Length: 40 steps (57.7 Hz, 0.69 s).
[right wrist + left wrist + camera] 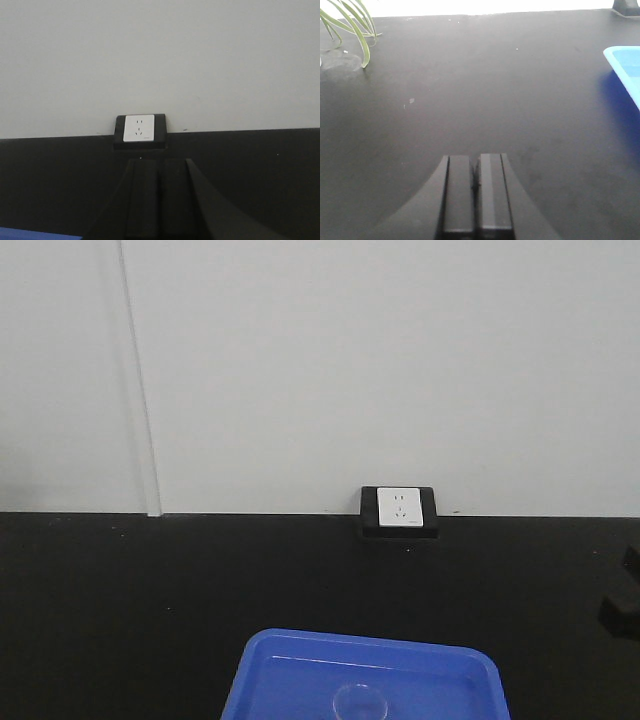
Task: Move beaker to silver tray on left bench
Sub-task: 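Raise the right gripper and move it toward the glass beaker, then lower the open right gripper around the beaker in the blue tray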
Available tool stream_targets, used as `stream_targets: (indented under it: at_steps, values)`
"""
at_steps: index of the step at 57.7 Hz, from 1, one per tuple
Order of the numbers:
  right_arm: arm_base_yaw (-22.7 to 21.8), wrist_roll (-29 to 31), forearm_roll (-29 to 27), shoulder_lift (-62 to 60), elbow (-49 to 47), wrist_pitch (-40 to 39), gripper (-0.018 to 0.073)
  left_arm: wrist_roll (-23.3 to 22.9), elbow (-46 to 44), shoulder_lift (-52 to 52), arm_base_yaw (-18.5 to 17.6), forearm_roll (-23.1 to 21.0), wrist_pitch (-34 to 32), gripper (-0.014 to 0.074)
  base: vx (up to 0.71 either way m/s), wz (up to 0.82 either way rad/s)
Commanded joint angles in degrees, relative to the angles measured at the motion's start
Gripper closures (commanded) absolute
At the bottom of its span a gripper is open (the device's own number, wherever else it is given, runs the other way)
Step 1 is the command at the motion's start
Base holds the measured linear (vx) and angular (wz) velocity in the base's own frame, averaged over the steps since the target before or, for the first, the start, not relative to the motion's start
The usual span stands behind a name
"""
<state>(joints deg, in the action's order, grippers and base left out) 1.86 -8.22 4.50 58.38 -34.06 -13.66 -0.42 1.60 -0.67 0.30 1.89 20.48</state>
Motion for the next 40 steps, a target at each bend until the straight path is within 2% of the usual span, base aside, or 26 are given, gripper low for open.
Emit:
stream_targets:
  at_steps: [1,9,14,19,27,32,40]
  values:
    - [-0.2,0.1,0.4,1.3,-2.4,-6.8,0.0540,-0.1,1.6,-0.9,-0.4,-0.1,-4.5,0.0595,0.00,0.00]
    - [-0.2,0.1,0.4,1.8,-2.4,-6.6,0.0456,-0.1,1.6,-0.9,-0.4,-0.1,-4.5,0.0595,0.00,0.00]
    - [-0.2,0.1,0.4,1.8,-2.4,-6.5,0.0359,-0.1,1.6,-0.9,-0.4,-0.1,-4.5,0.0595,0.00,0.00]
    - [-0.2,0.1,0.3,1.8,-2.4,-6.3,0.0220,-0.1,1.6,-0.9,-0.4,-0.1,-4.5,0.0595,0.00,0.00]
    - [-0.2,0.1,-0.5,1.8,-2.4,-6.4,-0.0051,-0.1,1.6,-0.9,-0.4,-0.1,-4.5,0.0595,0.00,0.00]
    - [-0.2,0.1,-0.5,1.8,-2.4,-6.4,-0.0170,-0.1,1.6,-0.9,-0.4,-0.1,-4.5,0.0595,0.00,0.00]
    - [0.1,-3.2,-0.3,1.8,-2.4,-7.1,-0.0164,-0.1,1.6,-0.9,-0.4,-0.1,-4.5,0.0595,0.00,0.00]
